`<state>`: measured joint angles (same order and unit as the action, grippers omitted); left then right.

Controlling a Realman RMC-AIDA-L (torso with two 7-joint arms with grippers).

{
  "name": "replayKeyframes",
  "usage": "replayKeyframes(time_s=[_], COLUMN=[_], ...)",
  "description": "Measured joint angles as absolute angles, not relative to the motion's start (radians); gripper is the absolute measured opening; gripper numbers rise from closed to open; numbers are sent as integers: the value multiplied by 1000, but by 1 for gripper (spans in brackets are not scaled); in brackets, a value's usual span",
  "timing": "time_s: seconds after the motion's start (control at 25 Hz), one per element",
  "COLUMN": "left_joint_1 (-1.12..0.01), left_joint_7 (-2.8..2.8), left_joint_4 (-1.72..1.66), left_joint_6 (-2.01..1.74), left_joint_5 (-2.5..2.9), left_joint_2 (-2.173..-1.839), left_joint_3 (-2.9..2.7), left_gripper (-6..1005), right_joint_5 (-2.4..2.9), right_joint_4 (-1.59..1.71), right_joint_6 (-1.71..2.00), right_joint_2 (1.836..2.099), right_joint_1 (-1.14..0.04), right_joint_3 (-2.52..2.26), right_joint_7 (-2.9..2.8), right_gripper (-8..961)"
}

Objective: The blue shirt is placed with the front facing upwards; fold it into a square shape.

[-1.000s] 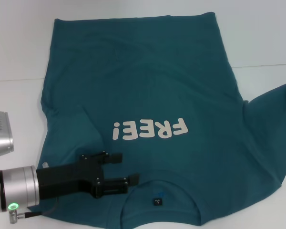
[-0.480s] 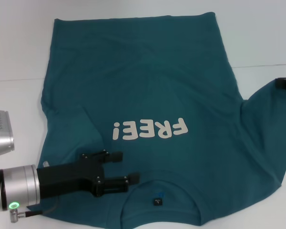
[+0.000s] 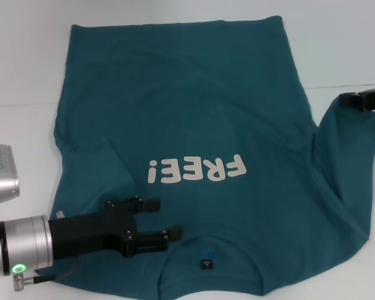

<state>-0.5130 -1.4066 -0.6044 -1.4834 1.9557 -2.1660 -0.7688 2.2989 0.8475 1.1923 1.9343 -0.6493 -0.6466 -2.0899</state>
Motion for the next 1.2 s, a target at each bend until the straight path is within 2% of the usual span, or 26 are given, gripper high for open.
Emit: replayKeyframes(time_s=[0.56,1.08,1.2], left_joint_1=[-512,-512,-512], left_joint_7=[-1407,-1399,-1399], left_joint_4=[-603,-592,-592], left_joint_6=[-1483,-1470,-1470], left_joint_5=[1956,1956,1956], left_joint_2=[-2168,-2166,-2166], left_joint_3=[-769,-771,-772], left_gripper=[877,877,877], right_joint_5=[2349,2418,2430], right_joint_4=[836,833,839], right_joint_6=[1186,1165,1159], right_joint_2=[1958,2031,2039], right_joint_1=[-713,-758,-758], right_joint_3=[-700,-795,-799], right_joint_7=[-2131,-2141,-2144], right_gripper=[12,56,192])
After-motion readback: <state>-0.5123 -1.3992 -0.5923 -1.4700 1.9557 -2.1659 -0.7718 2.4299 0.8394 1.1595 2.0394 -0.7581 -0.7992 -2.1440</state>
